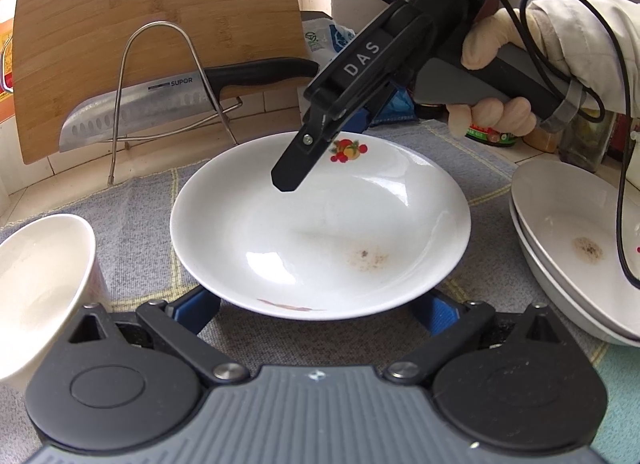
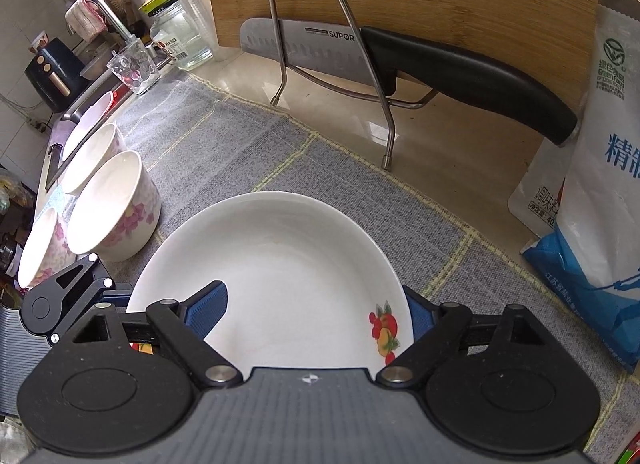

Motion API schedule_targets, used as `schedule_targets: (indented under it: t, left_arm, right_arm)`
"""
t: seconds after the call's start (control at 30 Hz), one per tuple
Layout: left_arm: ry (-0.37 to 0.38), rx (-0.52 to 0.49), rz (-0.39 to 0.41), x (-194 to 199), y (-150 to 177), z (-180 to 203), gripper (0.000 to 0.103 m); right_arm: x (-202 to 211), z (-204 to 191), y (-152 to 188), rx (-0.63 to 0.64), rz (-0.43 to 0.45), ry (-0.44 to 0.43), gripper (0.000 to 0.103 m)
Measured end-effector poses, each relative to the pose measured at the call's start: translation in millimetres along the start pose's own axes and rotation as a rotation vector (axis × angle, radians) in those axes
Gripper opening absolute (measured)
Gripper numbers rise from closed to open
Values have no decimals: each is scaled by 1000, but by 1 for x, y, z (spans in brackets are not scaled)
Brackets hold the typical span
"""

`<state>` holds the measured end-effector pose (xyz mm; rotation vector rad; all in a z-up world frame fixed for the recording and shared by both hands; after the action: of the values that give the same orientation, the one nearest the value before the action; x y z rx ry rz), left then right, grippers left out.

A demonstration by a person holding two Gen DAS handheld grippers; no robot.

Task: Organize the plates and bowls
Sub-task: 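Lift and carry the held plate with the right gripper toward the plate stack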

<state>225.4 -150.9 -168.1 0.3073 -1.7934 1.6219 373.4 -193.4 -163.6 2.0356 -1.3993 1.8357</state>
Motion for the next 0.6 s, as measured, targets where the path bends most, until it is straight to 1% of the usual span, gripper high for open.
schedule_targets:
  t: [0.6]
  left_arm:
    - [-13,-39,-2,8,1,-1,101]
  right_arm:
    - [8,-3,7,-40,1,-18,93]
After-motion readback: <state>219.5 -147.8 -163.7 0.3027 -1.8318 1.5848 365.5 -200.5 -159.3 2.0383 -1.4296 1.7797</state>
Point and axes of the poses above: each gripper's, at about its wrist camera, not at the fingertips, and x roughly against the way its jaws point, z to its right, y to its underside, the point moved 8 cm from there along -x, roughly the way its jaws point, and after that the axes turned 4 degrees about x, right-handed, at the moved point
